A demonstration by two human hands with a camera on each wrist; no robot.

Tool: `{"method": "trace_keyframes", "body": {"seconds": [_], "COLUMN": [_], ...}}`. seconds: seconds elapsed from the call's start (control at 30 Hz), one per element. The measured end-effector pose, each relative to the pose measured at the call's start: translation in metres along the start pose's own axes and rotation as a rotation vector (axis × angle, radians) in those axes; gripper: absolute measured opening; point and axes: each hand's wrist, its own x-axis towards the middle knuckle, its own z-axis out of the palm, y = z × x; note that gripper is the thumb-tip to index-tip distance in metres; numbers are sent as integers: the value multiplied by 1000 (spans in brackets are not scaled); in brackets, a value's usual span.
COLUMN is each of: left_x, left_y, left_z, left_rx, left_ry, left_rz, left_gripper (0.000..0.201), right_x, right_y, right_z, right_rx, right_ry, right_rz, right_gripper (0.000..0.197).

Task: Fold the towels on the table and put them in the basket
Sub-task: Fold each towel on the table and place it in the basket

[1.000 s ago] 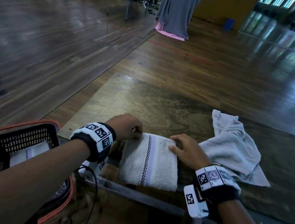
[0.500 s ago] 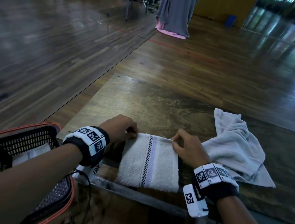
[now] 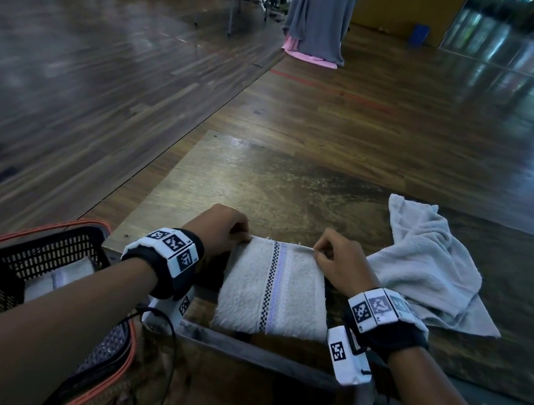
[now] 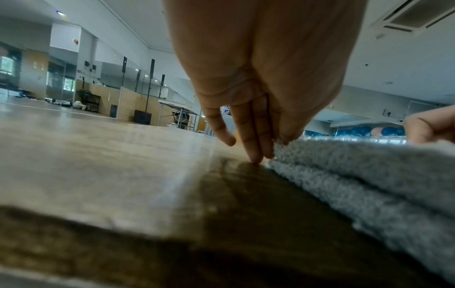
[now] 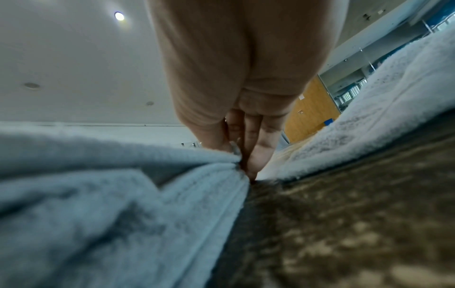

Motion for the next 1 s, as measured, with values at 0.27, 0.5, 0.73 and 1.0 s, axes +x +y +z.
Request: {"method": "trace_keyframes", "body": {"seconds": [0.27,0.5,0.73,1.0], "left_x": [5,-17,-38,-25], "left_y": [8,51,55,31], "left_z": [6,9,52,65], "left_rx": [211,271,294,209], "left_ry": [-6,86,-69,-37], "left_rz": [-147,168,-22,-188], "left_gripper": [20,20,51,52], "right_x": [0,-21,-41,-35], "right_y": [-3,-22,-33,-15], "right_z": [0,14,38,58], "right_rx": [-81,-631,-340,-372], "right_ry": [-39,-8,-84,-108], "right_rz": [-69,-179,95,181], "right_gripper": [15,27,50,60]}}
